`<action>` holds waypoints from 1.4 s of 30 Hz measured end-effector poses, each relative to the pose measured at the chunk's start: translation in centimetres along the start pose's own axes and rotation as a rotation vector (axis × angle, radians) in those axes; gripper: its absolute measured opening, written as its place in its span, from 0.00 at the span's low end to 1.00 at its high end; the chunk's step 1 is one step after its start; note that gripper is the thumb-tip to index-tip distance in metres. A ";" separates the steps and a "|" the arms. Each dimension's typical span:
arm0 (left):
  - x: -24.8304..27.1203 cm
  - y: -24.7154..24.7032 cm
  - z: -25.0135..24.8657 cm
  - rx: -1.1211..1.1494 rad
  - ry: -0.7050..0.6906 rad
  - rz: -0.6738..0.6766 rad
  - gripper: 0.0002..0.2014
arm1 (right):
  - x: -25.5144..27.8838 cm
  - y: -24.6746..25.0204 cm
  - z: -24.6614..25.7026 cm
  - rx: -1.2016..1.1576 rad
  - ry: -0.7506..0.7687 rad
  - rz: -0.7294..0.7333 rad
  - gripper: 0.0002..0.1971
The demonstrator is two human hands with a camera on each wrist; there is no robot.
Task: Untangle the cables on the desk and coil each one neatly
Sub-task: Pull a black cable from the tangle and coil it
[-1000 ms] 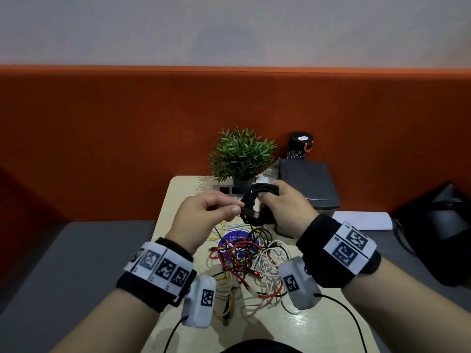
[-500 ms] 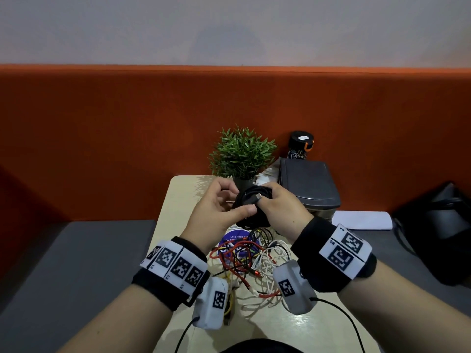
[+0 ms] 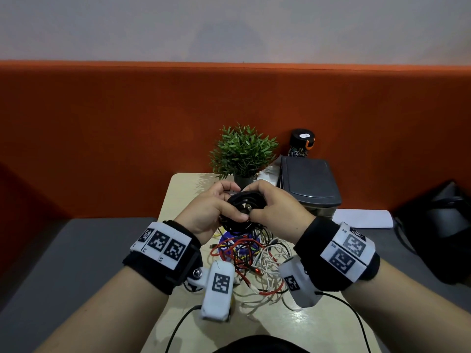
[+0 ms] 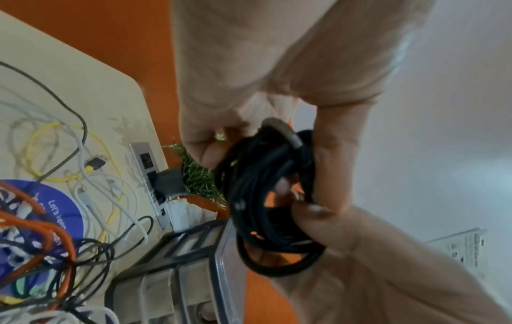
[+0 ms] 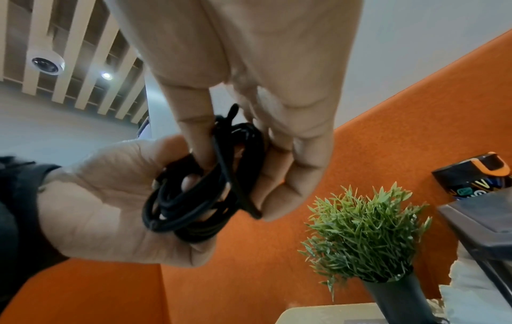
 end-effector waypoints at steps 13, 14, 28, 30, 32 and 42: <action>2.7 -1.3 -3.4 -0.717 -0.693 -0.274 0.12 | -0.3 0.8 -1.1 -0.287 0.016 -0.086 0.16; 2.7 -1.3 -3.4 -0.763 -0.713 -0.278 0.12 | -0.2 0.8 -1.1 -0.290 0.021 -0.088 0.15; 0.5 -0.3 -2.2 -0.788 -0.481 -0.234 0.11 | -0.6 -0.9 -2.6 -0.446 -0.053 0.027 0.18; -0.3 0.5 -1.6 -0.726 -0.414 -0.185 0.11 | -0.5 -1.1 -3.4 -0.547 -0.101 0.037 0.15; -0.9 1.1 -1.0 -0.652 -0.348 -0.132 0.12 | -0.5 -1.2 -3.9 -0.590 -0.126 0.040 0.12; -1.5 2.4 1.8 -0.236 -0.108 -0.010 0.15 | -0.8 -1.9 -6.1 -0.681 -0.233 0.049 0.11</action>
Point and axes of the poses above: each hand's wrist, its own x-axis away from the middle knuckle, its own y-axis out of the back of the hand, z = x × y, the point moved 6 cm from there along -x, towards the middle knuckle, and after that the axes turned 2 degrees about x, right-handed, at the moved point
